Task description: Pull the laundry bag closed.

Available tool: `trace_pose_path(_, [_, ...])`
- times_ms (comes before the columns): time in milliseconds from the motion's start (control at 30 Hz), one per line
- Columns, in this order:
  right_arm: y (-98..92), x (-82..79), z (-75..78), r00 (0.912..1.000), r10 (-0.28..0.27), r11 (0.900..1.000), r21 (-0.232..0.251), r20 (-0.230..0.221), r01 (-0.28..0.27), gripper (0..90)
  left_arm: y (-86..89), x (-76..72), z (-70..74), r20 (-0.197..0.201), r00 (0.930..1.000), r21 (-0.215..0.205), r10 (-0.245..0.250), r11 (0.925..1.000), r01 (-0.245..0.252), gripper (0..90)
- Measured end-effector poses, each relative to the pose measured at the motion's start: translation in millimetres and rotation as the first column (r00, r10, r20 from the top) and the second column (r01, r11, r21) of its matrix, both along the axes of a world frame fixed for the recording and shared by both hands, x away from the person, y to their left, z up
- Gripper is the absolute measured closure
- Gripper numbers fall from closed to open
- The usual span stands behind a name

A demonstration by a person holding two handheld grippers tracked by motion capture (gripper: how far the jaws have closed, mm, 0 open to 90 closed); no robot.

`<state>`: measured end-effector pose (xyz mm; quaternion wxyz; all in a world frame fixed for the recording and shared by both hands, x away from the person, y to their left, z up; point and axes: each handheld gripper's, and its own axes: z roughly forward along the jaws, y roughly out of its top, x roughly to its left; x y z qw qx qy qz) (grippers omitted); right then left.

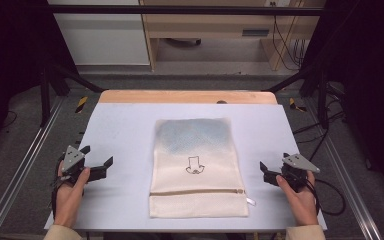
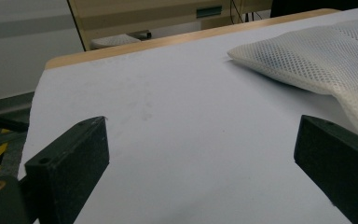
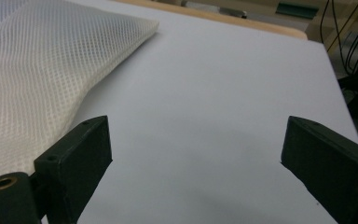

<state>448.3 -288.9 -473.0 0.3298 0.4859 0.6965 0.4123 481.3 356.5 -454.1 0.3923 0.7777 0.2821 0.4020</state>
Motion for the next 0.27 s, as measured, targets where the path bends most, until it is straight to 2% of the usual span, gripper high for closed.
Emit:
trace_pose_path(133, [-0.5, -1.5, -9.4, 0.9990, 0.003, 1.000, 0.020, -0.044, -0.002, 8.4, -3.0, 1.6, -6.2, -0.031, 0.9994, 0.047, -0.017, 0.9987, 0.019, 3.2])
trace_pose_path(267, [-5.0, -3.3, -9.2, 0.9990, -0.018, 0.999, 0.028, -0.041, 0.019, 8.2, -8.9, 2.5, -5.1, -0.026, 0.9992, 0.041, -0.029, 0.9987, 0.030, 3.0])
